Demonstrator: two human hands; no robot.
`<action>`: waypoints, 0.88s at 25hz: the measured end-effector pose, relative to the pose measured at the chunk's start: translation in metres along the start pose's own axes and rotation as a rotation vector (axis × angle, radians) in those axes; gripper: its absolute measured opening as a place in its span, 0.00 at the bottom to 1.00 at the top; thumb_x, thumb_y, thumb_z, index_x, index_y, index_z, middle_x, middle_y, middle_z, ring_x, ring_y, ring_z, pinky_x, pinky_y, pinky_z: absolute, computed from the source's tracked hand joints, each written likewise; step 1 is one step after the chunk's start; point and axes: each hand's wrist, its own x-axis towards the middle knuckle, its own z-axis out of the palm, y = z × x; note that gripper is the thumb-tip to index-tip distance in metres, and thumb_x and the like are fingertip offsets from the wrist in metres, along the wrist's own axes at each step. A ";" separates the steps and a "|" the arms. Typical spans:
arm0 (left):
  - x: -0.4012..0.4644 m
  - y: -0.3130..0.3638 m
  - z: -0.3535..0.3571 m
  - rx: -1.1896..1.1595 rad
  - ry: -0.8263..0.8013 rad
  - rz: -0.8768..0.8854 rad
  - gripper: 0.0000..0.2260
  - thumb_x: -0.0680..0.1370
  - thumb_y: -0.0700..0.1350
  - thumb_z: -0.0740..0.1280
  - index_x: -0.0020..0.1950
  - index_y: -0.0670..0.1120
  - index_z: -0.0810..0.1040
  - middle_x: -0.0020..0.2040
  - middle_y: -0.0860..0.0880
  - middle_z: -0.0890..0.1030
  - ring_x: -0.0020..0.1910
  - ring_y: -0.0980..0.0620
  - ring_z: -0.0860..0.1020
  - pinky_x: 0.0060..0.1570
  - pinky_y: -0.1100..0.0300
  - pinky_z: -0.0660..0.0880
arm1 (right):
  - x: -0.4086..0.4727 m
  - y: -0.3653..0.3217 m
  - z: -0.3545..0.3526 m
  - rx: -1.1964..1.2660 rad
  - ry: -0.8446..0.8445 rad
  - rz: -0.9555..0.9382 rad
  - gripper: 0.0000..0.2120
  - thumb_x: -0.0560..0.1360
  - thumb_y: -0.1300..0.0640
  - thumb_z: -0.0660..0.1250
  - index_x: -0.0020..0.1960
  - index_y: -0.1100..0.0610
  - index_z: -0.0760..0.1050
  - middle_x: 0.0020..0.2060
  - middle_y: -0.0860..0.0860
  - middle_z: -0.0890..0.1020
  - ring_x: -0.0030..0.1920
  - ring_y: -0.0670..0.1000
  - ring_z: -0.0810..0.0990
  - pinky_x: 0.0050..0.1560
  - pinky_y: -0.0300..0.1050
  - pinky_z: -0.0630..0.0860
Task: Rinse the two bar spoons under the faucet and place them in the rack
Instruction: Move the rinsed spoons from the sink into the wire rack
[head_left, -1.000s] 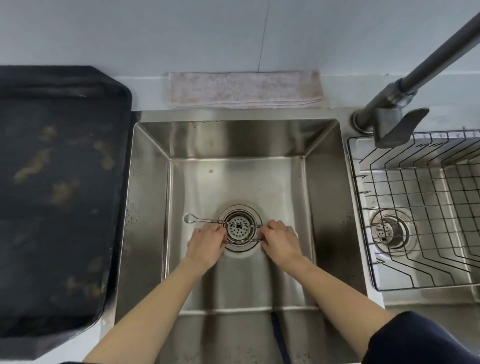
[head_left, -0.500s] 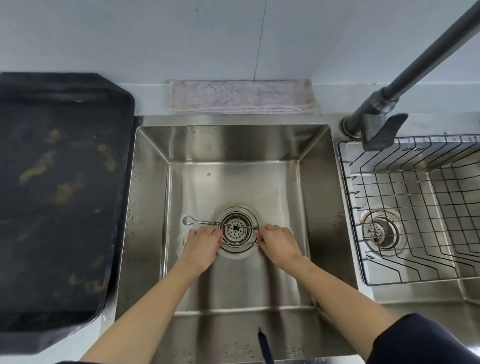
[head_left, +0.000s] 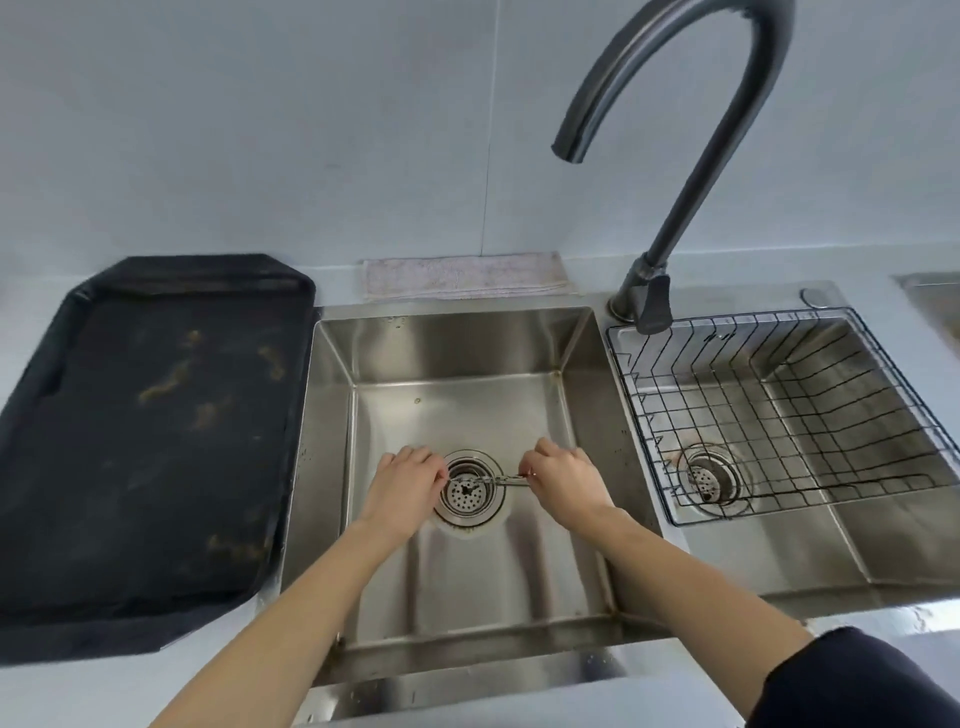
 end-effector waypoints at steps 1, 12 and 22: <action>-0.004 0.002 -0.006 0.003 0.024 0.019 0.10 0.79 0.46 0.57 0.57 0.46 0.74 0.58 0.48 0.77 0.60 0.47 0.72 0.60 0.56 0.64 | -0.006 -0.001 -0.006 -0.005 0.029 0.009 0.13 0.78 0.63 0.56 0.59 0.58 0.74 0.58 0.55 0.76 0.56 0.60 0.76 0.61 0.49 0.68; -0.019 0.049 -0.037 -0.092 0.183 0.119 0.09 0.78 0.44 0.60 0.54 0.44 0.76 0.53 0.47 0.78 0.54 0.47 0.75 0.50 0.56 0.72 | -0.055 0.026 -0.039 -0.110 0.329 0.014 0.14 0.56 0.71 0.76 0.38 0.58 0.79 0.34 0.53 0.81 0.32 0.54 0.81 0.28 0.37 0.62; 0.016 0.176 -0.027 -0.126 0.281 0.131 0.09 0.78 0.43 0.60 0.53 0.44 0.77 0.52 0.46 0.78 0.55 0.47 0.75 0.50 0.53 0.74 | -0.084 0.152 -0.079 -0.061 0.411 0.009 0.11 0.71 0.72 0.63 0.50 0.61 0.76 0.46 0.58 0.79 0.46 0.60 0.78 0.33 0.44 0.65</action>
